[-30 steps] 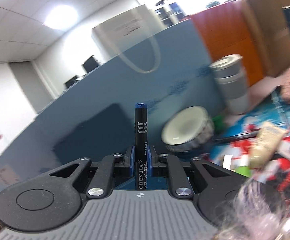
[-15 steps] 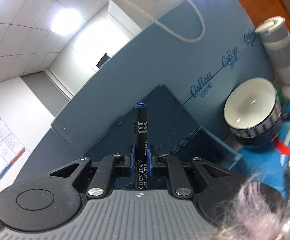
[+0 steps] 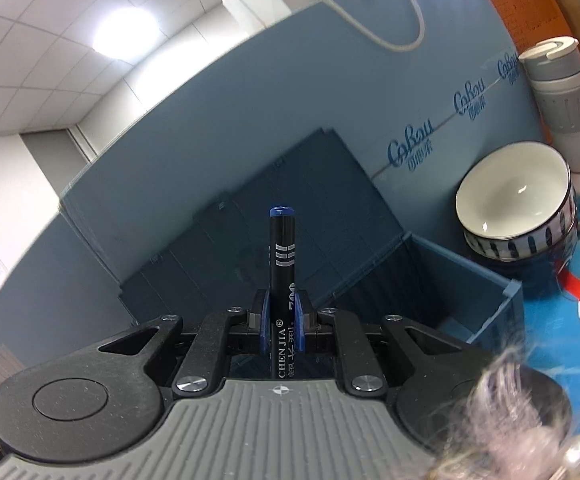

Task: Organize rigid objects
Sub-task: 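Lift the black marker with the right gripper and carry it over the box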

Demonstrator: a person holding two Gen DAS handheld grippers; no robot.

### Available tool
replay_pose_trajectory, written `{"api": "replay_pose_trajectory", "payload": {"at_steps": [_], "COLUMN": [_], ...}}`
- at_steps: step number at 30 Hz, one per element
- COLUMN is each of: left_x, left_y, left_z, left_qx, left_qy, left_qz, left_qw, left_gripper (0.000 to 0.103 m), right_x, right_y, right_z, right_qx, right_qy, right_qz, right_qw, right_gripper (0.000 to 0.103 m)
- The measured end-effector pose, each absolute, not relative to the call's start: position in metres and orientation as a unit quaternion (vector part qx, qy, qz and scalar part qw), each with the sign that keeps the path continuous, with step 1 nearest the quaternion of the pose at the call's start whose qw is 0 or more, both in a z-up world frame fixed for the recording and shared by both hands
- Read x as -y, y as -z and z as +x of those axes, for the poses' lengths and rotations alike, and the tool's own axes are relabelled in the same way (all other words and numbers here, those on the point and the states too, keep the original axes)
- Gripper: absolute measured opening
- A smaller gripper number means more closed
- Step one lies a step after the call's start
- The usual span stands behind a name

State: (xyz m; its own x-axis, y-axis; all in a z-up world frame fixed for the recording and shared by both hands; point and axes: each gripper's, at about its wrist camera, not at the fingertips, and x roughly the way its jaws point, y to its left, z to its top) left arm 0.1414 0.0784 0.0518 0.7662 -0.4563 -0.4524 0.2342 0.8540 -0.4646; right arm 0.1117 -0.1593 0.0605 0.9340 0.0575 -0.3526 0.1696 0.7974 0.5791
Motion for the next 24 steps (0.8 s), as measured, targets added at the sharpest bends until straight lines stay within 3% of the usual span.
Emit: {"api": "replay_pose_trajectory", "payload": {"at_steps": [15, 24], "left_x": [-0.079, -0.083], "left_y": [-0.051, -0.053], "left_z": [0.142, 0.141], "left_qx": [-0.289, -0.287], "left_qy": [0.189, 0.189], "left_qz": [-0.195, -0.200], "left_qw": [0.918, 0.918], "left_gripper": [0.103, 0.103], "right_x": [0.134, 0.105], "right_y": [-0.041, -0.037], "right_z": [0.107, 0.101], "right_qx": [-0.213, -0.218], "right_qy": [0.025, 0.015], "right_qz": [0.265, 0.174], "right_qw": [0.940, 0.960], "right_gripper": [0.013, 0.013]}}
